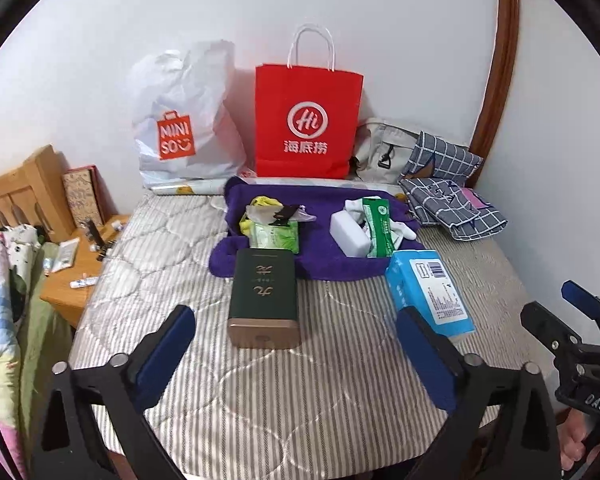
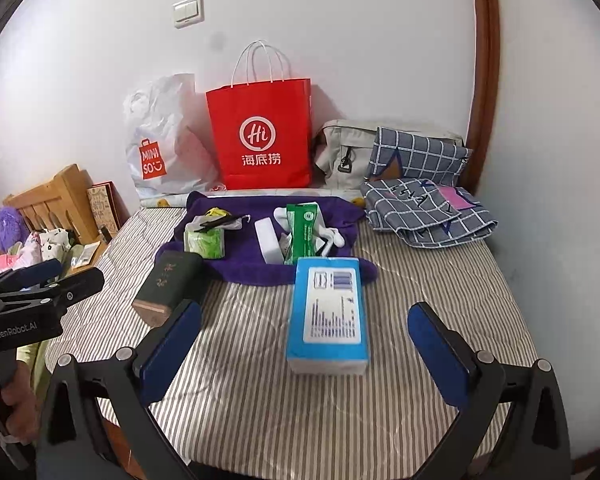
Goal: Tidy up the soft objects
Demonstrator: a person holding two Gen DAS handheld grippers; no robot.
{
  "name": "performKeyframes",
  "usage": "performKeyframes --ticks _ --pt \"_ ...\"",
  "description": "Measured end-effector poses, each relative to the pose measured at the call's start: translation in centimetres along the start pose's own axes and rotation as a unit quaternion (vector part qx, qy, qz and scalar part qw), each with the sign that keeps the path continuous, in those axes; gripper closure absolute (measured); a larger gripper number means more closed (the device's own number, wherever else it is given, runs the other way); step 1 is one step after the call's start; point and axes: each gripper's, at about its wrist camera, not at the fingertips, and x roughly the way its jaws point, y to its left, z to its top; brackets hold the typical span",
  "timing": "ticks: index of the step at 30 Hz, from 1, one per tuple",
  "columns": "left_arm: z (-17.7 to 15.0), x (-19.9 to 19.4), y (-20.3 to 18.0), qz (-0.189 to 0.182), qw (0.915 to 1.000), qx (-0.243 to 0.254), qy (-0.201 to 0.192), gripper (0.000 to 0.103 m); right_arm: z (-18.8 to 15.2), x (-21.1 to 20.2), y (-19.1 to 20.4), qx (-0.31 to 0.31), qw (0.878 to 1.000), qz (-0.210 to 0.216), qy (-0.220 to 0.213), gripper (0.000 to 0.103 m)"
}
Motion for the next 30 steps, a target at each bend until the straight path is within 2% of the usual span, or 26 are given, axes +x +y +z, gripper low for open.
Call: performKeyframes --ticks 4,14,30 --pt "-1.0 -1.6 -0.3 0.006 0.9999 0.000 -0.010 0.000 -0.9 -1.5 0.6 -0.016 1.000 -0.006 -0.008 0.001" --pt "-2.4 -4.8 -0.8 0.008 0.9994 0.001 -0.035 0.000 -2.1 -4.3 0.6 0.000 1.000 0.009 -0.028 0.001" --pt "-3.5 -5.2 -1.5 0.006 0.9993 0.010 -0.037 0.000 -3.3 -5.1 0.3 0.004 1.000 0.005 -0.030 0.001"
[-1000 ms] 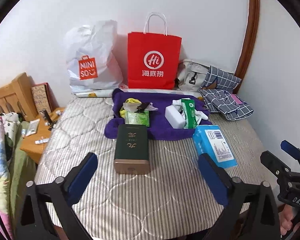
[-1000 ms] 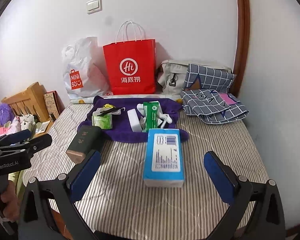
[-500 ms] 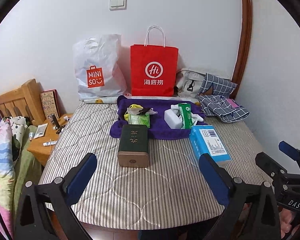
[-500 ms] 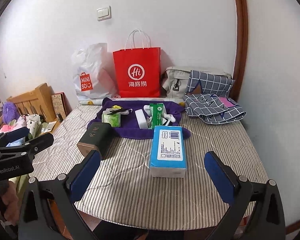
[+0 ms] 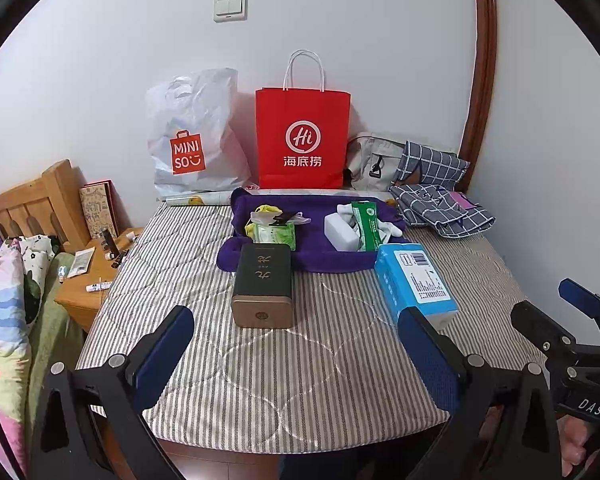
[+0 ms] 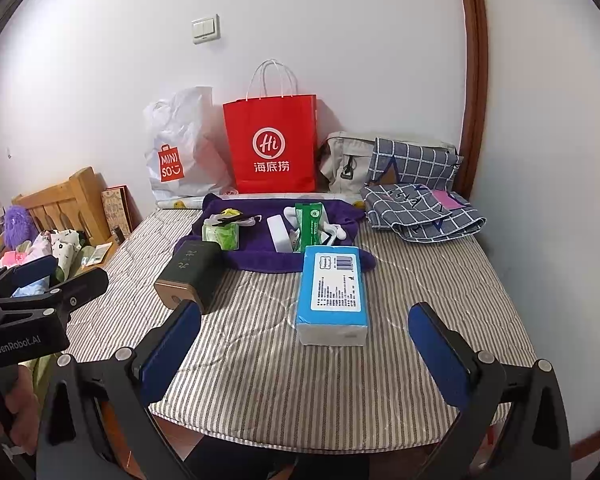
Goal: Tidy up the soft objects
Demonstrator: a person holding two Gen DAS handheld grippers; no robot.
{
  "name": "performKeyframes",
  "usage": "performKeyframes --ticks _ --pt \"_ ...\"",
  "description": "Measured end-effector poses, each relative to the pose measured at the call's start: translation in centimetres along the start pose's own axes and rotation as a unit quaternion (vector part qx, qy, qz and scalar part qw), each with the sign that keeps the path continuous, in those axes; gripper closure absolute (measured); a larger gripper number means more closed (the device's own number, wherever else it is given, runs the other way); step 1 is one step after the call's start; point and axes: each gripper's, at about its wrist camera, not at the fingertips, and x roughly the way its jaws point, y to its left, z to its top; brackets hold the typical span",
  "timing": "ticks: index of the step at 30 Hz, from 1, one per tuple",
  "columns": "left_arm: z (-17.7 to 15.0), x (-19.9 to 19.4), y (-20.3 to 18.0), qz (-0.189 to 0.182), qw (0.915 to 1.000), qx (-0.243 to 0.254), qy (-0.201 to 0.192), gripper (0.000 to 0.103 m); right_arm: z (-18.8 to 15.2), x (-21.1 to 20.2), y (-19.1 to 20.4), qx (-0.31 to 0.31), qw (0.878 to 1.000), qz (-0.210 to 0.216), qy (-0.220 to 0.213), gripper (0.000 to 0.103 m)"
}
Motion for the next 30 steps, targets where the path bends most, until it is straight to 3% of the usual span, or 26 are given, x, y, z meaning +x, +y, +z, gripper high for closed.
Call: performKeyframes --ticks 30 --pt "-0.46 0.14 0.29 0.003 1.0000 0.001 0.002 0.000 -0.25 0.38 0.67 -0.004 1.000 0.003 -0.001 0.001"
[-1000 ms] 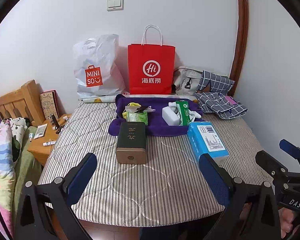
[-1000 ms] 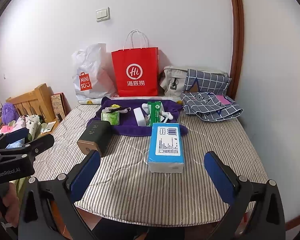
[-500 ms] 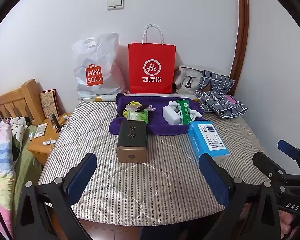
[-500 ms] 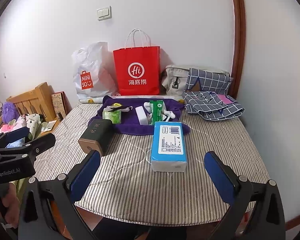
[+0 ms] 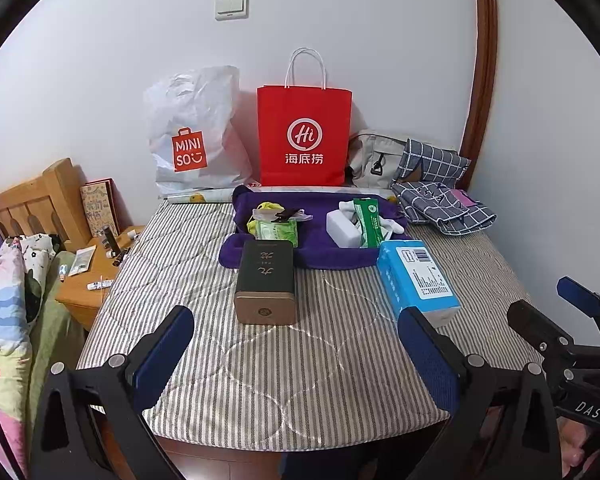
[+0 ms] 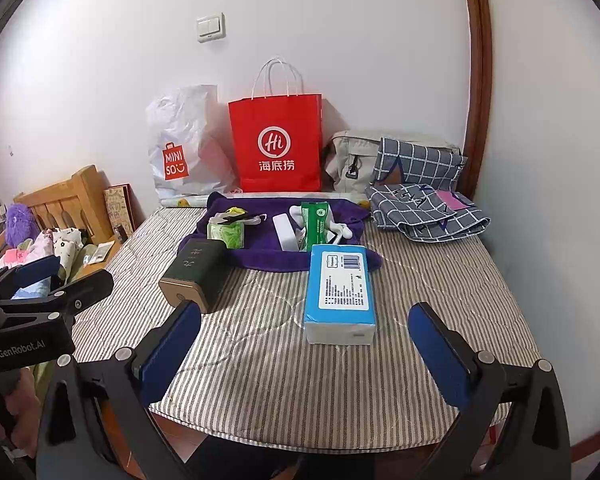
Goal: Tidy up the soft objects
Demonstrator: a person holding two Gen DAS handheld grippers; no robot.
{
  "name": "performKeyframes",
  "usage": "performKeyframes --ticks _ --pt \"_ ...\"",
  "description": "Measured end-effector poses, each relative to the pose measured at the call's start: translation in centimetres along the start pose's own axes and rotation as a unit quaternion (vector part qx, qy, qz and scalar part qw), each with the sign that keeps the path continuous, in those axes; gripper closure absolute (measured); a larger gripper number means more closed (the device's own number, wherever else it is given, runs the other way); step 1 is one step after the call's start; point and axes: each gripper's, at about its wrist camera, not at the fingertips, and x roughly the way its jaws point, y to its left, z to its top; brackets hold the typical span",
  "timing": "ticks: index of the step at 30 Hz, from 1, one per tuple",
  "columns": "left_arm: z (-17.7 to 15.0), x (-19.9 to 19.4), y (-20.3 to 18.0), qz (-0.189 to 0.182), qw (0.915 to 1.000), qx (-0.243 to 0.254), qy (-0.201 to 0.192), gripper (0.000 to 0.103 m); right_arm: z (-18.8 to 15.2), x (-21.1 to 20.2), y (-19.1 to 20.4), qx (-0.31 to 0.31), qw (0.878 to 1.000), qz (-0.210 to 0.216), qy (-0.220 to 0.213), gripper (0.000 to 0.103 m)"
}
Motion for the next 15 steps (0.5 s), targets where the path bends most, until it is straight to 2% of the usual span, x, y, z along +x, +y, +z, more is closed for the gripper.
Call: performKeyframes --ticks 15 --pt "0.01 0.00 -0.06 0.000 1.0000 0.000 0.001 0.000 -0.17 -0.07 -0.41 0.006 1.000 -0.001 0.001 0.001"
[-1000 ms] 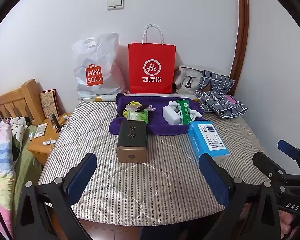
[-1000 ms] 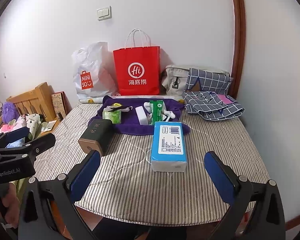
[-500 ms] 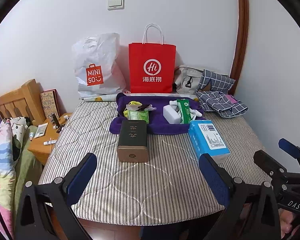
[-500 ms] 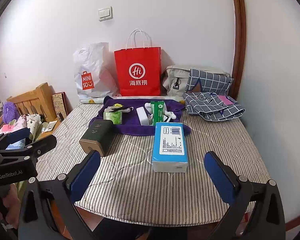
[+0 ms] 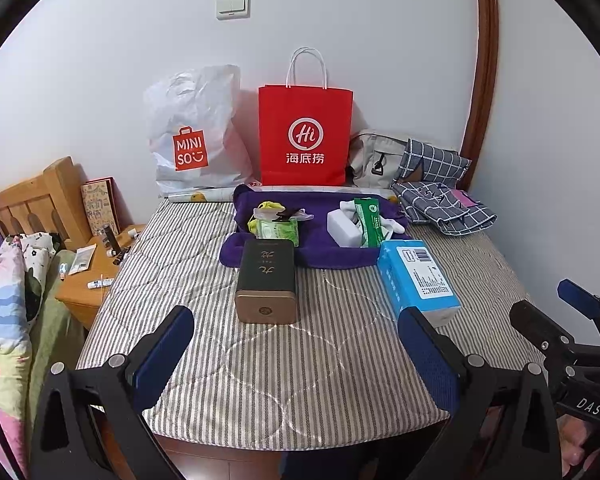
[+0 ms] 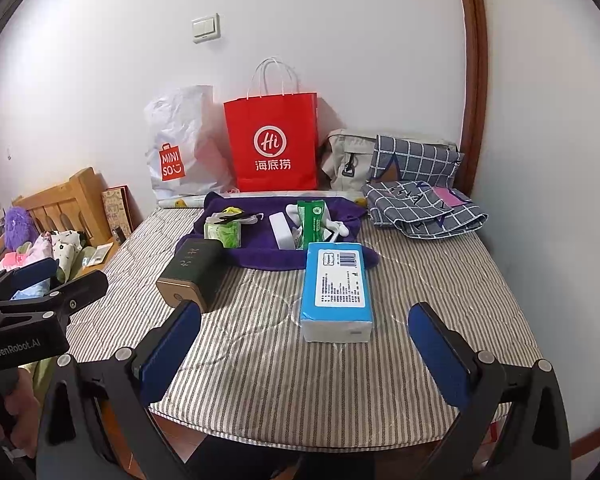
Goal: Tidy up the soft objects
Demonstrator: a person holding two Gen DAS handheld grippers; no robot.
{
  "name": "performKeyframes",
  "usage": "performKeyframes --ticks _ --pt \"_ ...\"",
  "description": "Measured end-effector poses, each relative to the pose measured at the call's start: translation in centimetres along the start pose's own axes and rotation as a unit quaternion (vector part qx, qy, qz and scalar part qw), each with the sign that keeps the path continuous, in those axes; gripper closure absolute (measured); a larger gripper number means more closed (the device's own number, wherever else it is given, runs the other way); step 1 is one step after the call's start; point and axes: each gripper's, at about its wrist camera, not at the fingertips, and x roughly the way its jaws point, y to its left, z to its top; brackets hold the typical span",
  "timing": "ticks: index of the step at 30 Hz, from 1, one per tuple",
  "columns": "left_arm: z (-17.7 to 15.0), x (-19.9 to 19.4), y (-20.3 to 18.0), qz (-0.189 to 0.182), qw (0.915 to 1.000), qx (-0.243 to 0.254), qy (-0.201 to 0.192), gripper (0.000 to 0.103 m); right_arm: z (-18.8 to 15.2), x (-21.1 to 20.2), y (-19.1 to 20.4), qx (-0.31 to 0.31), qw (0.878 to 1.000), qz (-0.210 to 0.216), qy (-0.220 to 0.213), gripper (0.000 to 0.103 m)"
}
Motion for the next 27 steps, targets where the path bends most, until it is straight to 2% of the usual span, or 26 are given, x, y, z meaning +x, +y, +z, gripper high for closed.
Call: performKeyframes --ticks 27 --pt "-0.04 -0.22 0.23 -0.001 1.0000 -0.002 0.000 0.000 0.02 -0.23 -0.04 0.001 1.000 0.000 -0.002 0.001"
